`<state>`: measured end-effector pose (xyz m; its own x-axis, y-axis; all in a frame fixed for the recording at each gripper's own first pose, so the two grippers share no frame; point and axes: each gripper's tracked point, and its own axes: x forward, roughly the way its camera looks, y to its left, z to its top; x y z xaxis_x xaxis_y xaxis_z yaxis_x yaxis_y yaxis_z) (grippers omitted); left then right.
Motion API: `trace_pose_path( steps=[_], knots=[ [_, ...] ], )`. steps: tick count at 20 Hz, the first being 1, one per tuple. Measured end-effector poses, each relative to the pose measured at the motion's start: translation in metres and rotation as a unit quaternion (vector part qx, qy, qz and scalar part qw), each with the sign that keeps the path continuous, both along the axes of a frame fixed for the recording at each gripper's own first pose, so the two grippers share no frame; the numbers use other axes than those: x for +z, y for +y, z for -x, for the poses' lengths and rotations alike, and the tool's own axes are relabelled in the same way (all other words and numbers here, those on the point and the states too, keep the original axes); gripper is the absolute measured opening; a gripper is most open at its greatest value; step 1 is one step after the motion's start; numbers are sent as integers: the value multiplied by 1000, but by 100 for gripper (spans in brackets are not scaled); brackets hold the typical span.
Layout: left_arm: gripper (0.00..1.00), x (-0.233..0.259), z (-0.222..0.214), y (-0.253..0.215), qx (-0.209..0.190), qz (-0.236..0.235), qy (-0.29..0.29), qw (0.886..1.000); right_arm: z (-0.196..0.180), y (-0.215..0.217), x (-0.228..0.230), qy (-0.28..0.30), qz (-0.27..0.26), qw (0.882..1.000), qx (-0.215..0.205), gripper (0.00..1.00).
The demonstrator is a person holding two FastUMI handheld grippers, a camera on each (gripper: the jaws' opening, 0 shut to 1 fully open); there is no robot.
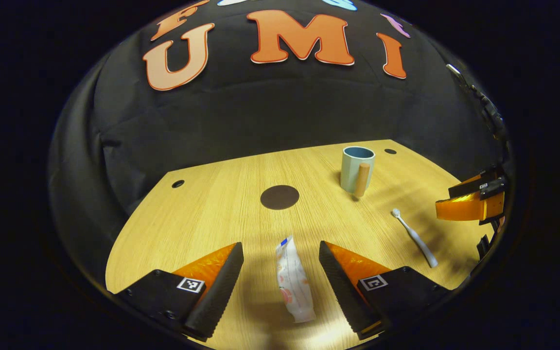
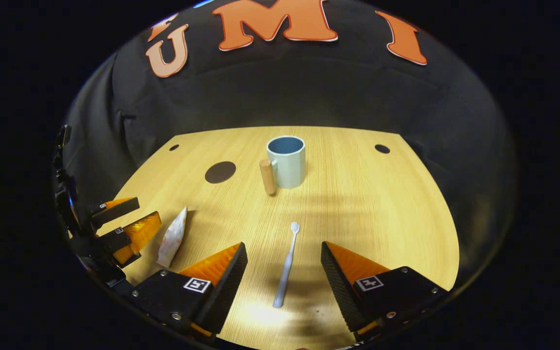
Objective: Put the toothbrush and toothpaste on the desktop into the cup, then pick up the cup and place it on the coaster on the desktop.
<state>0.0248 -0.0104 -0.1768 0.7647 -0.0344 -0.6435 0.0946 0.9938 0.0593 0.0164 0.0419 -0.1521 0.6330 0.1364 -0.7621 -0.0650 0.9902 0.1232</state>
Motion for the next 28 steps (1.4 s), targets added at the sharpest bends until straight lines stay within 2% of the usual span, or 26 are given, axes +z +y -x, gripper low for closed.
trace_pose_path(
  steps=[3,4,5,7,10,13,16,17,18,19,22,24,25,26,28],
  knots=[
    [97,-12,-2,5,-1,10,33,999,3,4,-9,31,0,1000,0,89],
    [100,-16,-6,7,0,11,40,999,5,7,-12,41,-4,999,1,88],
    [97,-20,-5,5,2,13,50,999,4,8,-13,47,-5,999,1,86],
    [99,-26,-1,3,2,19,68,998,2,6,-13,55,-1,998,1,81],
    [93,-38,1,7,10,22,94,995,1,9,-15,76,7,997,-2,75],
    [94,-46,3,10,20,25,112,993,-2,7,-14,95,15,995,-2,70],
    [94,-51,4,7,13,30,127,991,0,7,-24,109,26,994,-3,66],
    [94,-51,5,6,11,32,132,991,-1,9,-26,115,23,993,-5,59],
    [93,-53,5,6,8,35,138,990,1,9,-31,120,23,992,-6,61],
    [94,-52,6,7,8,39,142,989,0,8,-35,123,26,992,-8,59],
    [80,-55,4,5,15,51,158,986,4,4,-43,136,28,990,-13,52],
    [80,-58,6,9,21,57,169,984,5,4,-47,146,24,989,-19,46],
    [72,-56,3,15,20,54,165,985,6,2,-49,152,26,988,-25,42],
    [59,-54,0,19,13,53,167,984,6,0,-49,154,25,987,-33,40],
    [56,-52,1,21,14,53,166,985,5,-2,-49,160,19,986,-42,32]
  ],
)
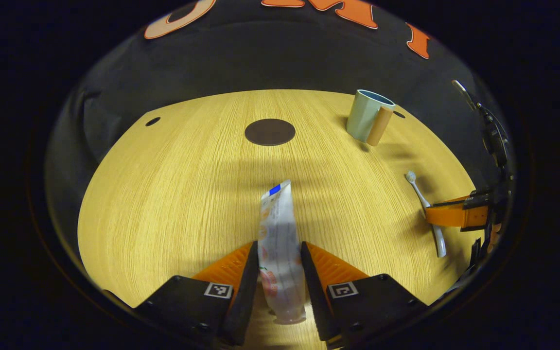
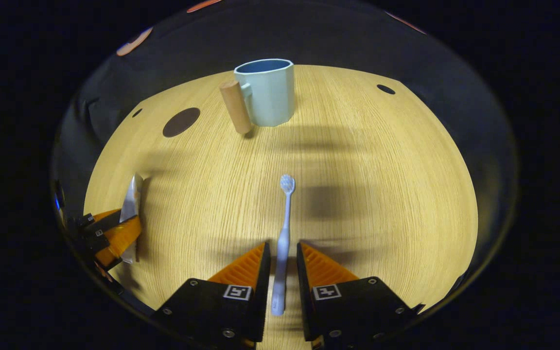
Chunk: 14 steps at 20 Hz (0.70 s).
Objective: Put the toothbrush and toothpaste on the desktop into the cup, then pick up the cup and place it on the coaster on the desktop.
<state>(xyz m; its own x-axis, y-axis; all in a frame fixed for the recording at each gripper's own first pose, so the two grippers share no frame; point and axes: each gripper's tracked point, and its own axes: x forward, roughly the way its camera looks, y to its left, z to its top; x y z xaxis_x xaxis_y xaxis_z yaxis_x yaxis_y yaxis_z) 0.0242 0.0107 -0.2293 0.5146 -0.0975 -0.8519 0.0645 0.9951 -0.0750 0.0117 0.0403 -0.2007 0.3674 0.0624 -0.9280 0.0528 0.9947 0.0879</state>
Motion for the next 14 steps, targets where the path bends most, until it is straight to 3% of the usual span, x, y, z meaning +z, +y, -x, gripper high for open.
trace_pose_path(
  steps=[5,7,8,9,10,11,14],
  knots=[
    [51,2,-12,3,6,4,-2,1000,-1,-1,1,-4,-3,1000,6,11],
    [47,0,-29,6,15,11,-4,1000,0,4,4,-5,-11,1000,12,8],
    [29,7,-39,6,23,18,-6,1000,-1,6,6,-9,-15,1000,13,8],
    [24,10,-56,6,27,29,-14,999,-3,7,8,-13,-19,1000,14,8],
    [22,13,-66,6,32,38,-13,999,-3,7,8,-16,-23,1000,15,8],
    [18,8,-42,1,32,44,-15,998,-5,7,9,-19,-26,999,14,8],
    [18,9,-64,4,34,49,-21,998,-9,10,11,-31,-38,999,17,7]
  ],
)
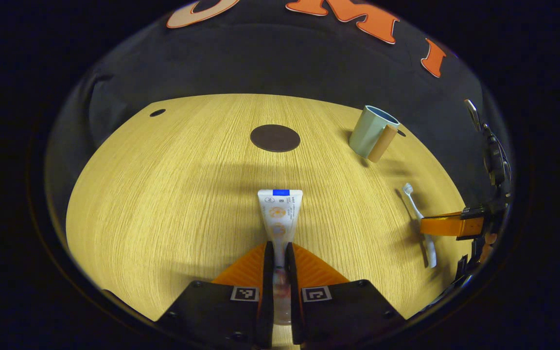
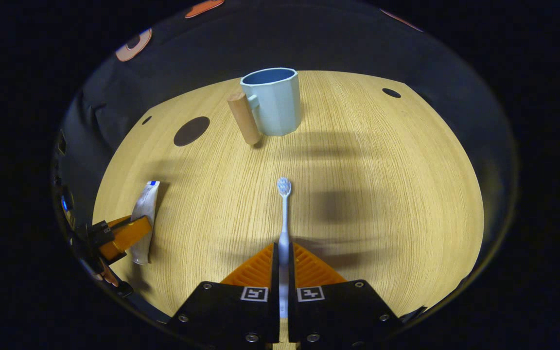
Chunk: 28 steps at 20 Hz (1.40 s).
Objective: Put the toothbrush and toothpaste on the desktop into the cup, then pick up the cup and place it on the coaster on the desktop.
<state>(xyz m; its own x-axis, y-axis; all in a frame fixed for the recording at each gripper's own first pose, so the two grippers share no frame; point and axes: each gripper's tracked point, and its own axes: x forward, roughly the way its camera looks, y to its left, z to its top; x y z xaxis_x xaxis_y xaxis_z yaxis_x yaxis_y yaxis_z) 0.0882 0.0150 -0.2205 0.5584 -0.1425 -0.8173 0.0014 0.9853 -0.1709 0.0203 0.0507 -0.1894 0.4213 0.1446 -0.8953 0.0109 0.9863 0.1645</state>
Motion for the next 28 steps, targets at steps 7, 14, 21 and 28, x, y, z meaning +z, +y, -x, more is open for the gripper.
trace_pose_path(
  steps=[7,14,21,28],
  knots=[
    [18,-12,-3,-1,-15,-15,-22,1000,-21,-12,22,-43,-5,999,-8,7],
    [18,3,-2,2,-19,-13,-48,999,-50,-31,60,-104,-9,994,-29,7],
    [18,16,-10,6,-26,-37,-87,995,-88,-34,95,-170,-23,984,-35,7],
    [18,34,-11,10,-25,-43,-118,992,-146,-6,125,-243,-41,969,-15,7]
  ],
)
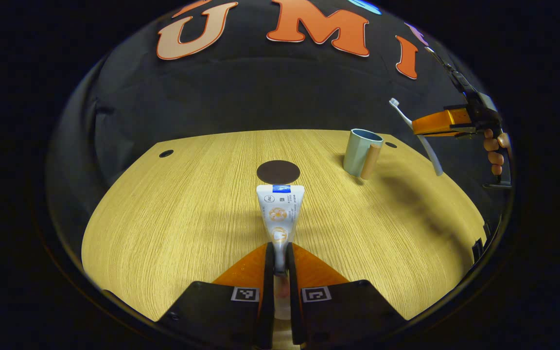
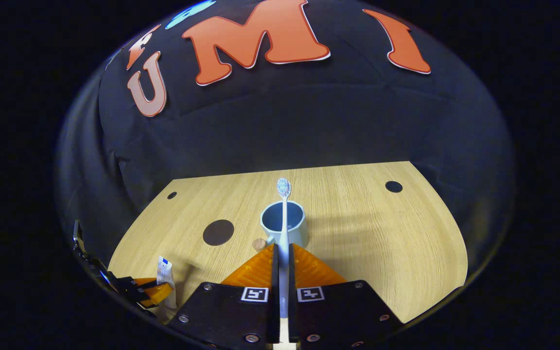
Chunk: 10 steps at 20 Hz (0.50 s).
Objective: Put the toothbrush and toothpaste on the desktop into the cup, then pick up the cup and place it on the coaster on the desktop.
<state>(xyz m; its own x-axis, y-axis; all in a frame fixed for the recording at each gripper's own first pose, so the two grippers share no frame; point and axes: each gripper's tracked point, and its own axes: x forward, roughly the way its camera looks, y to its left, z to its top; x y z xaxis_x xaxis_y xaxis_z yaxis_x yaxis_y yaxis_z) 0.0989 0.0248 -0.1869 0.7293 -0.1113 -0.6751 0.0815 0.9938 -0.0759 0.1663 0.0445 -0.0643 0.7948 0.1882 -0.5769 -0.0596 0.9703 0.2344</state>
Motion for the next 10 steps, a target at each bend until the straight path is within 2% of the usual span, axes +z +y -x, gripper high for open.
trace_pose_path(
  steps=[4,10],
  knots=[
    [18,6,-5,2,6,10,-10,1000,-32,10,12,-54,-9,998,9,7],
    [18,21,-7,5,15,4,-25,1000,-76,0,30,-134,-27,991,-11,7]
  ],
)
